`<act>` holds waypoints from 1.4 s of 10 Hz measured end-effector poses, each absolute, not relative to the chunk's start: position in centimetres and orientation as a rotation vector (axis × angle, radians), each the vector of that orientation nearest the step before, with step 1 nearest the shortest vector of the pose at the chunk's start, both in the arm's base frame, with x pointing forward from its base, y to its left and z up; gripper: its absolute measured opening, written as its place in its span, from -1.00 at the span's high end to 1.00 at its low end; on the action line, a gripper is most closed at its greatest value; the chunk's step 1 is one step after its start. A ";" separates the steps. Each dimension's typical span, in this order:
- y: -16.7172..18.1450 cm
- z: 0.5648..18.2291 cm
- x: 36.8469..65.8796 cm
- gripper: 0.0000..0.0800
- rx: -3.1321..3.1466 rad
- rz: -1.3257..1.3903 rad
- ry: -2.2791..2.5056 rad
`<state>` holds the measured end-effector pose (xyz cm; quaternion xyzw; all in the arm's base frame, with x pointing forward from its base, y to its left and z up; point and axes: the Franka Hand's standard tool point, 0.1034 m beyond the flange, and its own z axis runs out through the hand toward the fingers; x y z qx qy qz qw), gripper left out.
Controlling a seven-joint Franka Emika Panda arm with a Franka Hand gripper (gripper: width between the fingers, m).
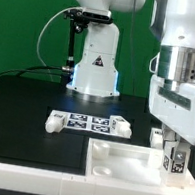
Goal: Assemble one leg
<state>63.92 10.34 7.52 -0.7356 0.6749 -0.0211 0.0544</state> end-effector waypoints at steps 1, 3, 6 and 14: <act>10.3 7.5 63.8 0.29 -2.186 -0.063 2.086; 10.3 7.5 63.9 0.29 -2.229 -0.067 2.041; 10.6 7.8 64.2 -0.45 -2.710 -0.134 1.339; 10.6 6.6 63.9 -0.62 -3.079 -0.175 0.036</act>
Offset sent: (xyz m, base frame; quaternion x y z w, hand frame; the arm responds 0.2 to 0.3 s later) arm 0.0057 0.0145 0.0121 0.0197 -0.0653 -0.2972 0.9524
